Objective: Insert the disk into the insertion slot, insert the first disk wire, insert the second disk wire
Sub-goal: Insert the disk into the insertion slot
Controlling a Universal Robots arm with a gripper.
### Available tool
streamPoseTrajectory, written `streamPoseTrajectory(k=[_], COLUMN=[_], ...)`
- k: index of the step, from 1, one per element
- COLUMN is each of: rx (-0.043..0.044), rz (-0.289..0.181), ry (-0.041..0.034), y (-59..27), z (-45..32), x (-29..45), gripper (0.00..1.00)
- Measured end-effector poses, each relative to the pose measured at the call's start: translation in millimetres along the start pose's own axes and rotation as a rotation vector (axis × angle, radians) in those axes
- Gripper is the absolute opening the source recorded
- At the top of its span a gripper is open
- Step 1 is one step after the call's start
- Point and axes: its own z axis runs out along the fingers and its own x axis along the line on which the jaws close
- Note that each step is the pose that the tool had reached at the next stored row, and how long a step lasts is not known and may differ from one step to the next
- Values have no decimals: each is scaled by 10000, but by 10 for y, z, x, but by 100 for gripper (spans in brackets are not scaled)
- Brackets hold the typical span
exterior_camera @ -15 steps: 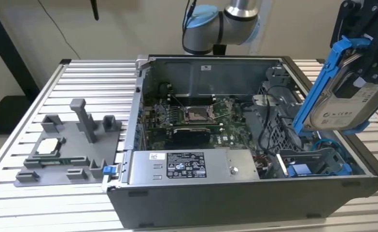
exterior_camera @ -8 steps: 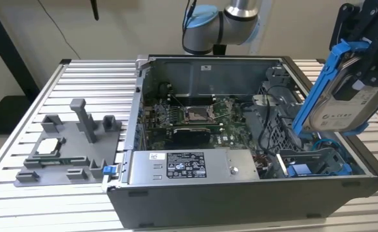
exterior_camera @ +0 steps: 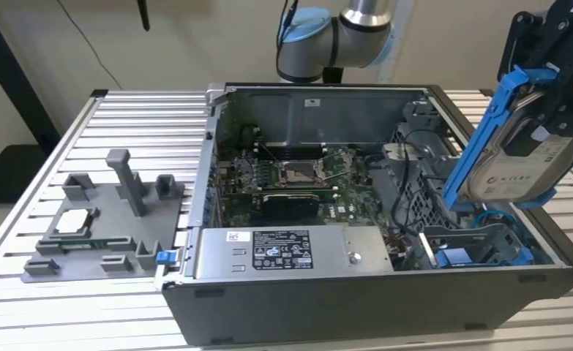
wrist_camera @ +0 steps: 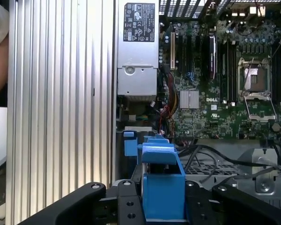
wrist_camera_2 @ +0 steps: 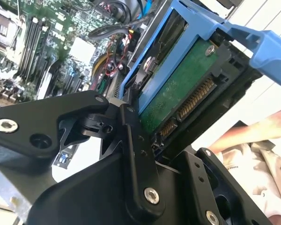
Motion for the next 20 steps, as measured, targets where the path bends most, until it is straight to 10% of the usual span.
streamPoseTrajectory(k=[20], rx=[-53], rz=[0], ry=[1], y=[-40], z=[112], x=[0], gripper=[0])
